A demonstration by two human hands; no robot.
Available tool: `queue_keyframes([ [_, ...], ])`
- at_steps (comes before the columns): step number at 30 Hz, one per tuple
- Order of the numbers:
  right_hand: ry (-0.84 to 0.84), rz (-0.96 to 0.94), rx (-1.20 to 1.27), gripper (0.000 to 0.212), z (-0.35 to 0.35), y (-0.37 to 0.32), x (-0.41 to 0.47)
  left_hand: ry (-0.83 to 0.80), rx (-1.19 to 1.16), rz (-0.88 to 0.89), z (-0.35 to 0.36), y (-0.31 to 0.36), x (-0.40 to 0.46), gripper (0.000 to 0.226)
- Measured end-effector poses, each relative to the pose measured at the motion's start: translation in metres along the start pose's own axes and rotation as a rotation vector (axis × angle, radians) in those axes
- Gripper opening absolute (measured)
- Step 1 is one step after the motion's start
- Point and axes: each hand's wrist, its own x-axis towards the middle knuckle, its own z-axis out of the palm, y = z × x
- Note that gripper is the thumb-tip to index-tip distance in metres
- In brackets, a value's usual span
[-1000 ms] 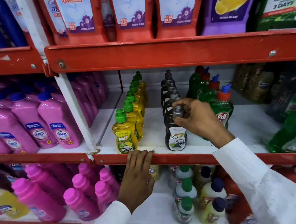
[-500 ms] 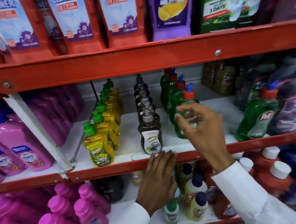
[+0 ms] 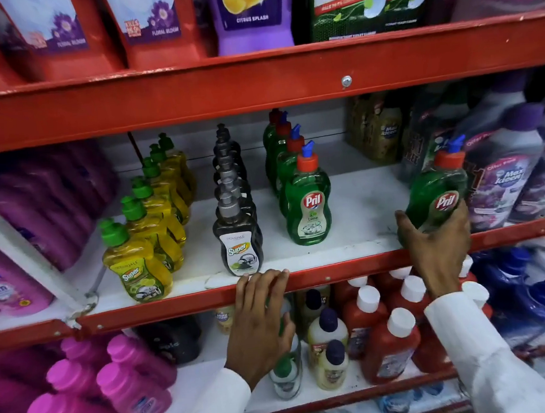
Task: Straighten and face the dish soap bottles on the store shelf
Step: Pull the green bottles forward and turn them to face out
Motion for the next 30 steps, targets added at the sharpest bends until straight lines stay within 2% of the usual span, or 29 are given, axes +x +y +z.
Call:
queue_keyframes([
  [4, 0.008, -0.031, 0.051, 0.079, -0.007, -0.009, -0.002, -0.019, 0.015, -0.025, 0.0, 0.003, 0.0, 0.08],
  [9, -0.05, -0.121, 0.124, 0.075, 0.002, -0.032, -0.037, -0.028, 0.016, -0.035, 0.002, 0.005, 0.0, 0.081],
  [16, -0.259, -0.183, 0.069, 0.085, 0.045, -0.063, -0.083, -0.04, 0.02, -0.03, 0.001, 0.004, -0.003, 0.086],
  [22, -0.317, -0.186, 0.007, 0.092, 0.061, -0.065, -0.095, 0.0, 0.053, -0.026, 0.004, 0.005, -0.005, 0.091],
  [25, -0.402, -0.189, 0.007, 0.095, 0.055, -0.059, -0.09, 0.036, 0.046, -0.049, 0.005, 0.008, -0.003, 0.081],
  [30, -0.59, -0.166, 0.087, 0.103, 0.034, -0.038, -0.078, 0.165, -0.128, -0.171, -0.016, 0.026, 0.027, 0.035],
])
